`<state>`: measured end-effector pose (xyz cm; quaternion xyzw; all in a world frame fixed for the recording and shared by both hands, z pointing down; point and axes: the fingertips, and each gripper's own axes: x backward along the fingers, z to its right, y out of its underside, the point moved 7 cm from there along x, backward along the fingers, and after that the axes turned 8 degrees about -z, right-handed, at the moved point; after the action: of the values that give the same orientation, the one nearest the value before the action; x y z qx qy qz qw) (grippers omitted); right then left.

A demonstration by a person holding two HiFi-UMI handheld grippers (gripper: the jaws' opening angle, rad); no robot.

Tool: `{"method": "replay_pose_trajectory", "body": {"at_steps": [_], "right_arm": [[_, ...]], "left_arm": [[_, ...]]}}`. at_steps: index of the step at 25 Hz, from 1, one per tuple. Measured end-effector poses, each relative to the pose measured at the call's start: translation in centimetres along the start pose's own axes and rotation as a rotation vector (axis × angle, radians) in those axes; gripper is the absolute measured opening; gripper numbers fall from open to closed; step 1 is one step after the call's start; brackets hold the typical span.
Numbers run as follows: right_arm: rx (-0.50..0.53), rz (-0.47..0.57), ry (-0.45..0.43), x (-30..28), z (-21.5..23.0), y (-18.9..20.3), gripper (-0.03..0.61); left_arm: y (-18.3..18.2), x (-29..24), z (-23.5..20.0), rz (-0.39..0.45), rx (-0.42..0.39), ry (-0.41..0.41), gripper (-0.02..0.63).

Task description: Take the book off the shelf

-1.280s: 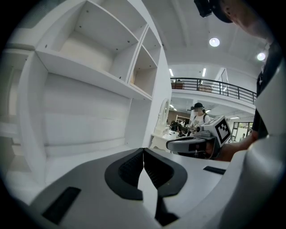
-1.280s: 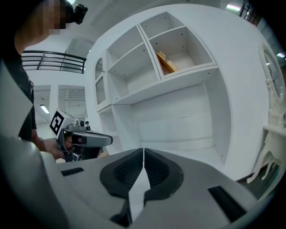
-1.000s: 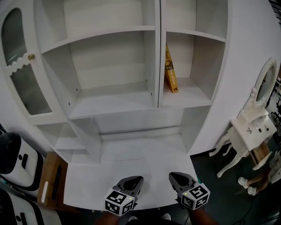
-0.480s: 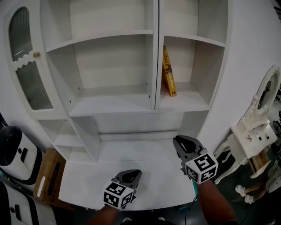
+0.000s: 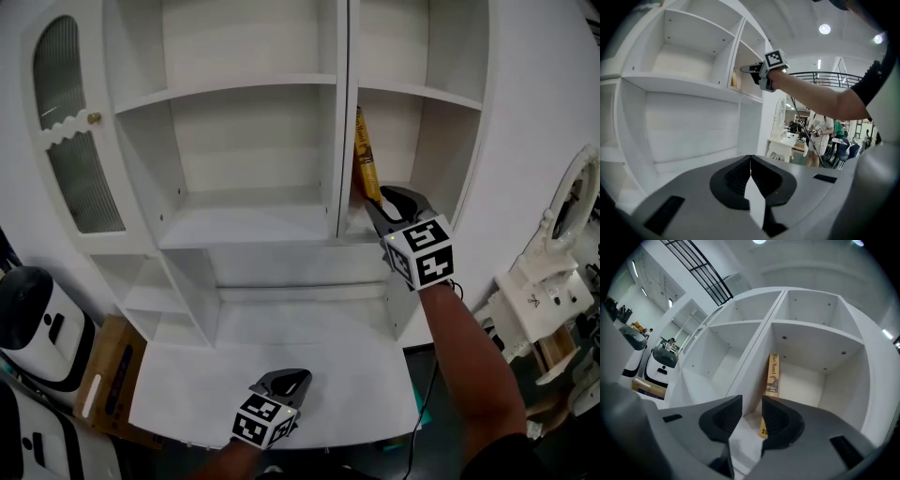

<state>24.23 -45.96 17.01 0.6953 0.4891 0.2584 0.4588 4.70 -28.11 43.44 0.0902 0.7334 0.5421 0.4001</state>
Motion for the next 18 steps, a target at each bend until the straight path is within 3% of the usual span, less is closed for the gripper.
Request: {"method": "replay_pose_trajectory", "body": {"at_steps": [11, 18], "right_arm": [[-0.034, -0.087, 0.077, -6.8, 4.5, -1.9, 0.216], [-0.023, -0.143, 0.106, -9.3, 4.6, -2.1, 0.227]], "left_arm": [[1.3, 1.9, -1.0, -0.009, 0.028, -0.054, 0.011], [2.8, 3.5, -1.7, -0.010, 0.078, -0.098, 0.011]]}}
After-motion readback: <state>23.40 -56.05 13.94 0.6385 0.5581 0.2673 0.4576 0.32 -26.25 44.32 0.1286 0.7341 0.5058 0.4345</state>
